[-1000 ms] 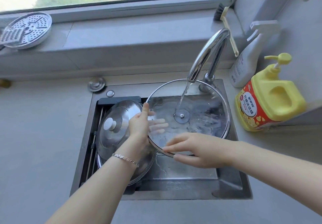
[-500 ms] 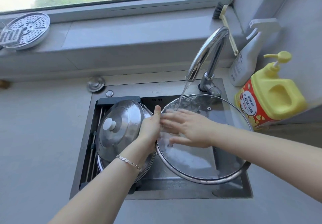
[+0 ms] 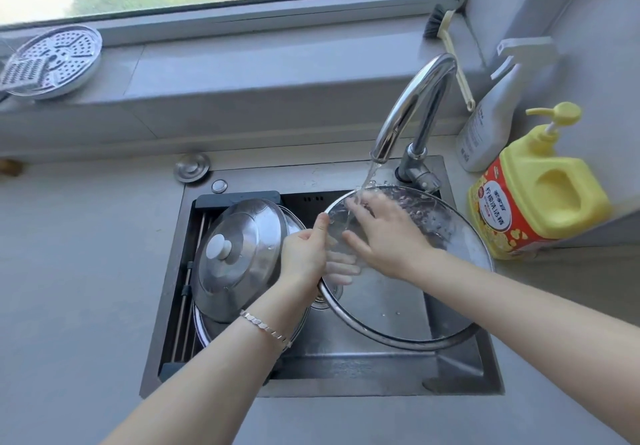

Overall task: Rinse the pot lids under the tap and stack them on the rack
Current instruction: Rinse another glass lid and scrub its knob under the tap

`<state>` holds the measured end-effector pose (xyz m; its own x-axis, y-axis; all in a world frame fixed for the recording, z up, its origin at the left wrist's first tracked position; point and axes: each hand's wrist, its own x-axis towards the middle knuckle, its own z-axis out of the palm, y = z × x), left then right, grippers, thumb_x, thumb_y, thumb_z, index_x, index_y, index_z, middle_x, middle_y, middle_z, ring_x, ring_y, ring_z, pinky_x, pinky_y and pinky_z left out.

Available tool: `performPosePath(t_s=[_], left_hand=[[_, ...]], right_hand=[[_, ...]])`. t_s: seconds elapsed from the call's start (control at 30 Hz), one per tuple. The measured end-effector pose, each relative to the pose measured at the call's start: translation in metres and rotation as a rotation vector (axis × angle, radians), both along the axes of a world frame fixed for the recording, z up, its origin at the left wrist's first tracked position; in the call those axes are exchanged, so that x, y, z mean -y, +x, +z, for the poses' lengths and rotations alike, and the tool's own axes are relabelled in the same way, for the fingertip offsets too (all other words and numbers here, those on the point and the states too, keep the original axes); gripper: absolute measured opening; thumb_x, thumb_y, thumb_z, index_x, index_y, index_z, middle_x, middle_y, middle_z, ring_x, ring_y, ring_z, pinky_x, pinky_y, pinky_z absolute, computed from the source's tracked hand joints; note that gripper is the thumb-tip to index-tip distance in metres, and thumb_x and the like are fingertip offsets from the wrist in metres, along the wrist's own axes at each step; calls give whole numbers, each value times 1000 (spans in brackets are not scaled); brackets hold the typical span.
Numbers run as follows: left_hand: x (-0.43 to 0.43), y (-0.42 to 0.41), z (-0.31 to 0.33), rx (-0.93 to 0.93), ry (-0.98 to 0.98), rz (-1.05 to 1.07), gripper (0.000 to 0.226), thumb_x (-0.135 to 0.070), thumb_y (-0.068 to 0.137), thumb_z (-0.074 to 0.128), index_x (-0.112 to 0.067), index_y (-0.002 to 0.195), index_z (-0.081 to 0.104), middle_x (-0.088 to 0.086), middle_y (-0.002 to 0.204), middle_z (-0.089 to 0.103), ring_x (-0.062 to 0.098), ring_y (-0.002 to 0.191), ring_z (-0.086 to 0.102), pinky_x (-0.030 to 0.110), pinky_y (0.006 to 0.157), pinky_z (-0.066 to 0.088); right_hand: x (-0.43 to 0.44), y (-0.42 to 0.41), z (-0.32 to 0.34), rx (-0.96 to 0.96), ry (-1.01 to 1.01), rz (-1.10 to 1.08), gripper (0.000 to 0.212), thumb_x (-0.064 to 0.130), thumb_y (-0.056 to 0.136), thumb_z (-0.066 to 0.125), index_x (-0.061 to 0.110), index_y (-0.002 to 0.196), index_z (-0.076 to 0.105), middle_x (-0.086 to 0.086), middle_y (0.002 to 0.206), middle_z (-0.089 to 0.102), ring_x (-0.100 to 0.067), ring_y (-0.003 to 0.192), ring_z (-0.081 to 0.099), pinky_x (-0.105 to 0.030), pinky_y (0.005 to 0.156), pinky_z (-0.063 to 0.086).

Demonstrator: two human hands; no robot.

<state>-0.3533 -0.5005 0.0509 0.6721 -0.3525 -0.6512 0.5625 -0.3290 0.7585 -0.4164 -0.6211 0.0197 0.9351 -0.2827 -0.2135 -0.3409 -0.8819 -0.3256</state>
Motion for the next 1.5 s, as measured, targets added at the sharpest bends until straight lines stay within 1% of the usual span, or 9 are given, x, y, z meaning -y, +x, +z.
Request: performPosePath(t_s=[0.13,0.37,0.53,0.7,0.93,1.1,1.17,1.27,1.5], left_hand=[[-4,0,-2,97,63,-13,43,-31,95,49,-4,62,47,-6,25,43,3,22,44,14,26,31],[-12,6,-7,-16,14,24,42,-33,96,49,8,86,50,22,51,64,28,38,62,28,34,50],[-14,5,-20,-23,152,4,27,-19,97,44,4,83,43,25,50,61,28,33,60,26,29,45],[-6,2,-38,-92,273,-36,14,7,83,30,9,91,41,38,79,61,37,46,64,39,40,52],[7,-9,-16,-192,320,-262,38,-24,96,38,11,92,52,22,54,63,24,39,64,25,36,50],[-9,-13,-5,693,750,-810,70,-65,90,24,-5,93,60,14,95,67,30,92,64,32,76,45],[-14,-10,-12,783,533,-848,66,-69,86,31,-13,106,59,6,107,65,24,102,59,32,82,43],[-16,-11,-26,464,91,-974,65,-74,70,43,-24,103,66,2,104,70,18,99,63,39,93,48],[6,-18,-10,193,-231,-148,49,-41,90,44,2,84,66,16,74,71,23,67,72,32,61,60]], right_hand=[[-13,3,3,19,-13,314,88,59,76,-1,14,148,22,-5,155,21,-22,144,14,-35,117,8],[26,-10,-5,-200,-155,-69,67,55,92,26,12,144,28,-5,152,25,-22,139,25,-38,111,23],[23,-45,19,-562,75,-120,45,49,92,36,12,78,58,-6,89,60,-24,86,57,-31,71,43],[-10,-62,52,-477,539,131,53,64,80,51,30,121,54,11,118,59,-6,107,56,-29,95,45],[-7,-57,56,-303,-32,197,14,8,89,46,18,98,50,-5,95,59,-29,86,55,-29,65,34],[36,-43,77,-369,134,188,27,10,83,54,29,100,63,14,70,52,-11,70,51,-25,64,41],[48,-33,81,-392,247,244,26,12,80,59,36,88,64,12,64,56,-3,62,51,-22,61,43],[63,-17,89,-322,395,261,33,15,79,65,47,75,60,12,71,62,1,64,54,-19,65,43],[45,18,53,360,667,-138,20,10,89,59,21,100,71,6,103,62,4,97,54,-17,97,38]])
